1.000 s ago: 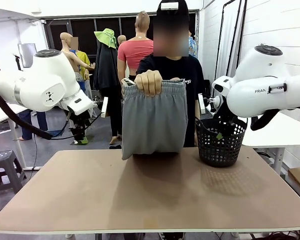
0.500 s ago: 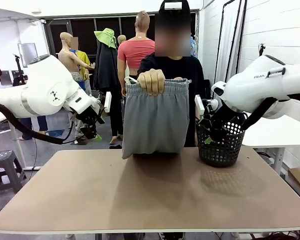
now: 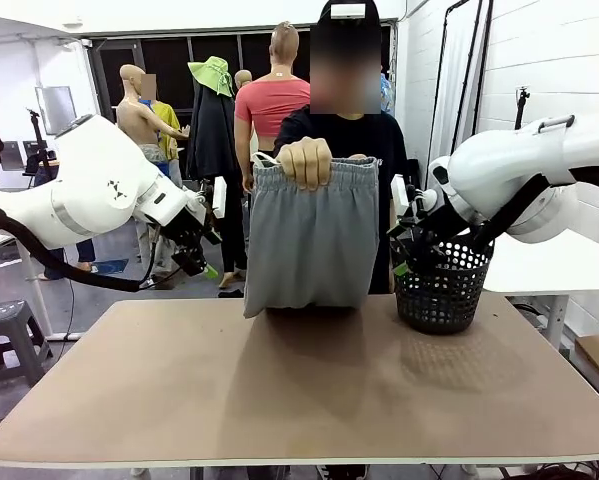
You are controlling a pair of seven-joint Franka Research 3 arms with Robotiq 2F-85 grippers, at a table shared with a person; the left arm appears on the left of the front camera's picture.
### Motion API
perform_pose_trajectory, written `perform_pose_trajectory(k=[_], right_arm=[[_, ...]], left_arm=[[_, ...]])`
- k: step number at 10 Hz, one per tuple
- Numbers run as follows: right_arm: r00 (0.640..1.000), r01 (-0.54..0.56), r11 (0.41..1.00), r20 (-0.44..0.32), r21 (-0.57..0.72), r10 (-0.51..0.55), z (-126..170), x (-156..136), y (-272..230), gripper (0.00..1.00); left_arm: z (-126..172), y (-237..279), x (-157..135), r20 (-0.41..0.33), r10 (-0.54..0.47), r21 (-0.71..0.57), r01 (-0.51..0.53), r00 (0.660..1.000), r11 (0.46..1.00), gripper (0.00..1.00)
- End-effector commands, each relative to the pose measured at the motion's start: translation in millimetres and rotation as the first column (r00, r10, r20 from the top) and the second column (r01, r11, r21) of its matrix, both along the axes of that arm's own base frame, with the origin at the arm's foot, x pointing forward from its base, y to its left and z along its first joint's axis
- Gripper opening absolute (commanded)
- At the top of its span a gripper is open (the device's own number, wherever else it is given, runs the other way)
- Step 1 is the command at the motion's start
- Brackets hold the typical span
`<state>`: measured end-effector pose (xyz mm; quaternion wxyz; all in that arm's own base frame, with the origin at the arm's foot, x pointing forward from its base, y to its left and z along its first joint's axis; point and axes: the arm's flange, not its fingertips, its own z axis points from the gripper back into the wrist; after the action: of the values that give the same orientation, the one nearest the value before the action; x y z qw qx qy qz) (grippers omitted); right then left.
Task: Fold the training pants.
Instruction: Grab both ends of the Training pants handed by a person.
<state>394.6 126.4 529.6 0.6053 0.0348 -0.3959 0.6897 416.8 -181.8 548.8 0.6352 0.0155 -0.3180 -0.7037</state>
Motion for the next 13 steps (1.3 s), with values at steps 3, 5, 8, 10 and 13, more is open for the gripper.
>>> perform_pose_trajectory(k=[3, 5, 8, 10, 13], right_arm=[[1.0, 0.003, 1.0, 0.002, -0.004, -0.003, 1, 0, -1, 1.0], [0.997, -0.059, 0.993, -0.042, 0.103, 0.064, -8, -1, 7, 1.0], [0.993, -0.095, 0.98, -0.051, 0.176, 0.105, -15, -3, 8, 1.0], [0.991, -0.128, 0.969, -0.016, 0.213, 0.134, -18, -5, 7, 1.0], [0.983, -0.182, 0.938, 0.019, 0.295, 0.185, -23, -4, 3, 1.0]], left_arm=[[0, 0, 0, 0.003, -0.001, 0.007, 0.001, 1.0, 1.0, 1.0], [-5, -14, -1, -0.008, -0.069, -0.078, 0.068, 0.998, 0.995, 1.0], [-11, -24, 1, -0.009, -0.088, -0.161, 0.085, 0.996, 0.983, 1.0], [-13, -27, 2, 0.029, -0.071, -0.235, 0.075, 0.997, 0.969, 1.0], [-17, -30, 3, 0.055, -0.075, -0.338, 0.09, 0.996, 0.937, 1.0]])
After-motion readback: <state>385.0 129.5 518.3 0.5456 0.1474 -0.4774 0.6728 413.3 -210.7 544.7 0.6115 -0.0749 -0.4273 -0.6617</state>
